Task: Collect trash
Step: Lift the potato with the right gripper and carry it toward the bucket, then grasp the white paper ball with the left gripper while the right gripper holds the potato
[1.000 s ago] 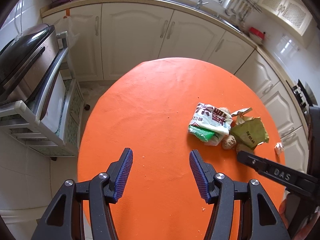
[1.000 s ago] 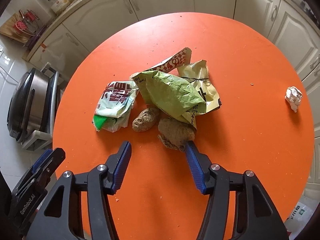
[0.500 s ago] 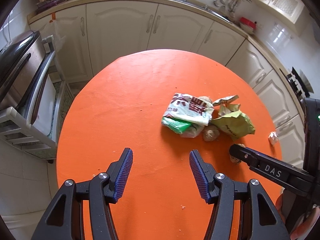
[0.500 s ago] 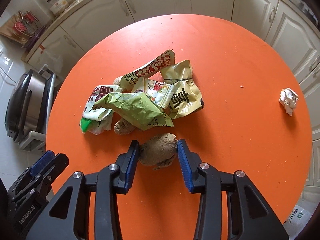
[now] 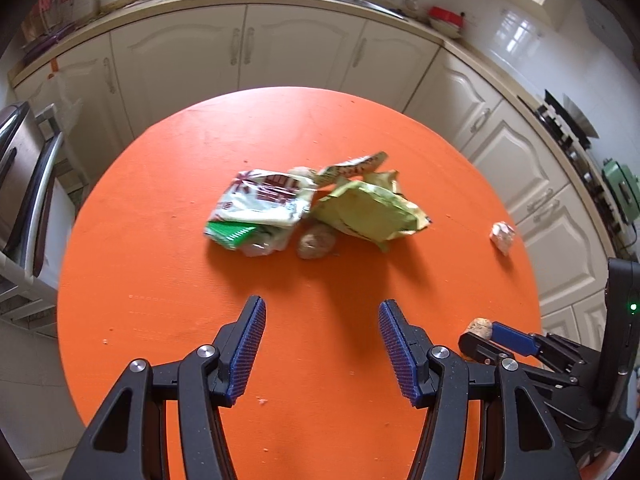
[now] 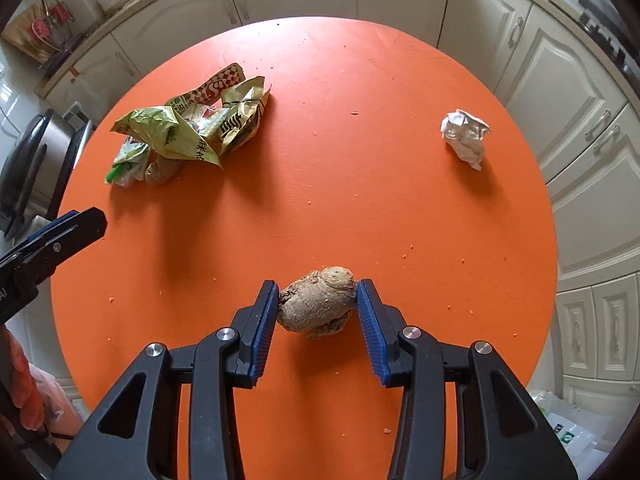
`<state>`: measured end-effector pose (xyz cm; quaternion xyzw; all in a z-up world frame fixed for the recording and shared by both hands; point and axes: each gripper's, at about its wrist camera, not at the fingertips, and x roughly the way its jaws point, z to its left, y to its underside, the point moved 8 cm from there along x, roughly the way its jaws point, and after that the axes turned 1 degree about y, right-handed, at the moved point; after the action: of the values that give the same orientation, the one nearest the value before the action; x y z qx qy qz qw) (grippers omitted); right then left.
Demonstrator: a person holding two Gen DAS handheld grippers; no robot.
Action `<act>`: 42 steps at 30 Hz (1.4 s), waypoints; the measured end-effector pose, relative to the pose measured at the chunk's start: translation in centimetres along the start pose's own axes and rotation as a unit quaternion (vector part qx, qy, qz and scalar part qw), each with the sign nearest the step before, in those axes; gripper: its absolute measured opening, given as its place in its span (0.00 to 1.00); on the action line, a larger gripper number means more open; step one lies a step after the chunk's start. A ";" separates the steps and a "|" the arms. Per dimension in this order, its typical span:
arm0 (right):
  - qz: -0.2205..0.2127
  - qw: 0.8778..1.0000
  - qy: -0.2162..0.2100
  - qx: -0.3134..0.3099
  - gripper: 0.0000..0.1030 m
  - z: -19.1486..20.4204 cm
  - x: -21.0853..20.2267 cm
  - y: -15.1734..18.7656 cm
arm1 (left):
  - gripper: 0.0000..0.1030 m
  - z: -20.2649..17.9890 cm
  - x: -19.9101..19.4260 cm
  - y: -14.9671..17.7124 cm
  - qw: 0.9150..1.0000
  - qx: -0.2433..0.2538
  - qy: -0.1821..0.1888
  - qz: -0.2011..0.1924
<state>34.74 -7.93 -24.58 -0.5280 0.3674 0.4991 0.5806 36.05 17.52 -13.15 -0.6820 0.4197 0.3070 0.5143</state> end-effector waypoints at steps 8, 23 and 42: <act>-0.007 1.000 -0.004 0.018 0.53 -0.4 0.8 0.8 | 0.53 -1.2 0.2 1.1 1.000 0.005 0.003 0.003; -0.058 0.994 -0.045 0.082 0.31 -3.7 -1.9 0.2 | 0.53 -6.4 0.0 -0.4 0.999 0.052 -0.011 -0.001; -0.112 0.974 -0.020 0.198 0.31 -22.4 -5.2 -0.4 | 0.53 -23.1 11.0 -5.7 0.986 0.154 -0.017 0.068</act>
<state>36.19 -30.81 -23.34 -0.4304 0.3859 0.3591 0.7327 45.82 -6.76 -13.47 -0.5593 0.4985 0.2842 0.5982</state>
